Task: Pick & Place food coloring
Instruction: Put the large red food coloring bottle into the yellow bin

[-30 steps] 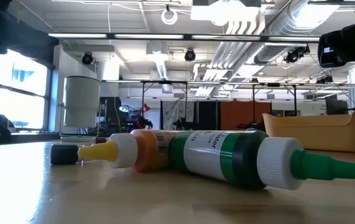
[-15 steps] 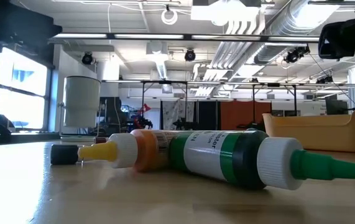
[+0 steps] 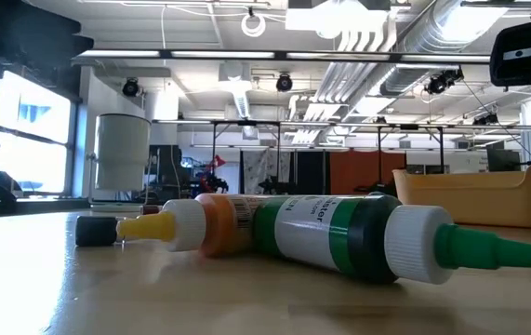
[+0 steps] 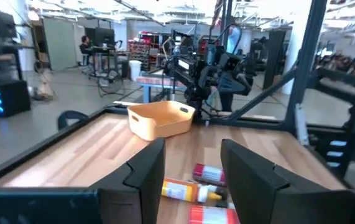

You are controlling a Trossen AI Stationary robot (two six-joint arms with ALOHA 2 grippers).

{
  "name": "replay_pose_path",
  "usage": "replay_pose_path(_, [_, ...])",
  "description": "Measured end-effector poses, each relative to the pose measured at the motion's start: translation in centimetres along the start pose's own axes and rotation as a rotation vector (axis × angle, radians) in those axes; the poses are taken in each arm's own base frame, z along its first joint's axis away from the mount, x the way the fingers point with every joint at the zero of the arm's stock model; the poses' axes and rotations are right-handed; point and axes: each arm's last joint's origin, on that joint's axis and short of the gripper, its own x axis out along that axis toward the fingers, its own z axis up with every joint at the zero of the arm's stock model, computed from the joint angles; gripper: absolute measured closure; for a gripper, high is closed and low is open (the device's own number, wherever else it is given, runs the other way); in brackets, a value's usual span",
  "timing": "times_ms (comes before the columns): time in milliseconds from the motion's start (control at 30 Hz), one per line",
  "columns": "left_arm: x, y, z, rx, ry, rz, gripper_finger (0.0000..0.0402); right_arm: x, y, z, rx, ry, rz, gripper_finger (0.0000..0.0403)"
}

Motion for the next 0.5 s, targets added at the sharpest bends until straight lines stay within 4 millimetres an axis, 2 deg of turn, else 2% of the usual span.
replay_pose_path(167, [0.0, -0.1, 0.0, -0.030, 0.000, -0.041, 0.0248, 0.0, 0.0, 0.2, -0.001, -0.018, -0.006, 0.0306])
replay_pose_path(500, [0.0, 0.1, -0.8, -0.023, 0.053, 0.039, 0.0248, -0.2, -1.0, 1.3, -0.101, -0.089, -0.291, 0.0306])
